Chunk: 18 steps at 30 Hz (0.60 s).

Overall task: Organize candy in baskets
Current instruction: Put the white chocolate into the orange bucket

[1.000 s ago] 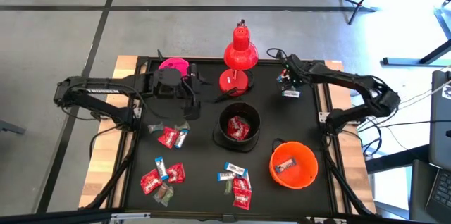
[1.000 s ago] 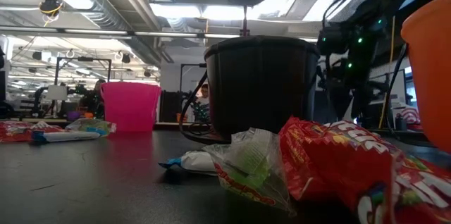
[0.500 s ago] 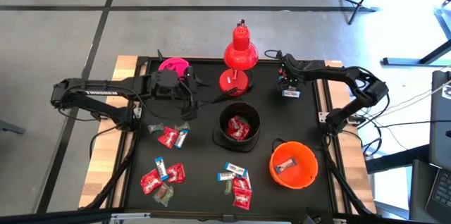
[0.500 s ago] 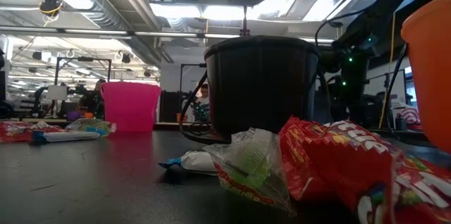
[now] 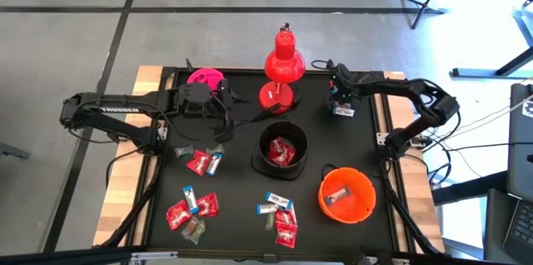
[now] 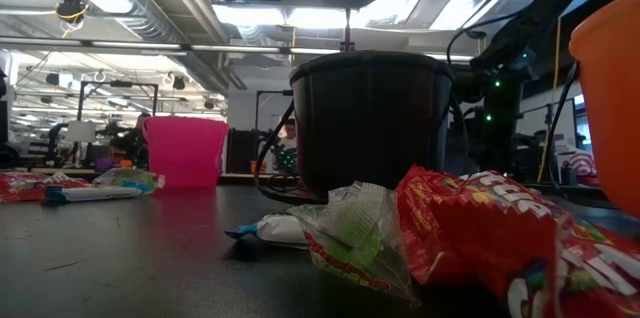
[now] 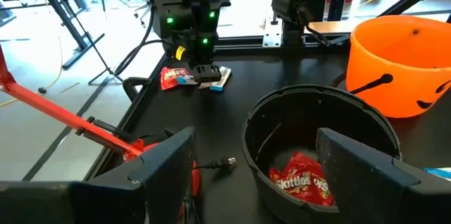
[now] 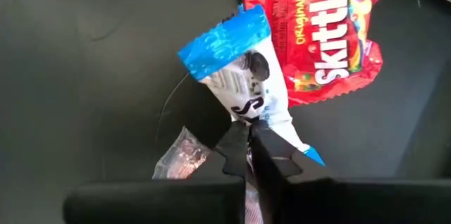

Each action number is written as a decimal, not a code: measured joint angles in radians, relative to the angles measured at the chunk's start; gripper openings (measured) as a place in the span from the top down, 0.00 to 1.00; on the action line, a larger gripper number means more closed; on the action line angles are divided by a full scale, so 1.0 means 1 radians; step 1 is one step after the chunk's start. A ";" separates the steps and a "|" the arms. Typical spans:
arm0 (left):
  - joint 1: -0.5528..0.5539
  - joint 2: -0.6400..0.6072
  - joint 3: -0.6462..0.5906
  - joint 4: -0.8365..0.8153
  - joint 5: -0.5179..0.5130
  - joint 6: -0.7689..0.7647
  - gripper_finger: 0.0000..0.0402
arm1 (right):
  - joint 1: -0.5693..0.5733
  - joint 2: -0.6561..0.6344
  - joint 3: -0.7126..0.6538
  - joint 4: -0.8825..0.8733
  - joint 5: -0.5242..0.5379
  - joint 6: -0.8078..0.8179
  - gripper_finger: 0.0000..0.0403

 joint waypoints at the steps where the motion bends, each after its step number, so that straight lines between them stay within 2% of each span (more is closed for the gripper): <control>1: 0.000 0.000 0.000 0.000 0.000 -0.001 0.29 | 0.000 -0.002 0.003 -0.007 -0.002 -0.001 0.98; 7: -0.004 0.000 0.000 0.000 0.000 -0.022 0.29 | 0.015 -0.069 0.023 -0.074 -0.009 -0.001 0.99; 15: -0.023 0.000 0.000 0.000 -0.007 -0.025 0.29 | 0.099 -0.258 0.071 -0.234 -0.010 0.030 1.00; 18: -0.029 0.000 0.000 0.000 -0.008 -0.025 0.29 | 0.148 -0.347 0.104 -0.303 -0.047 0.052 1.00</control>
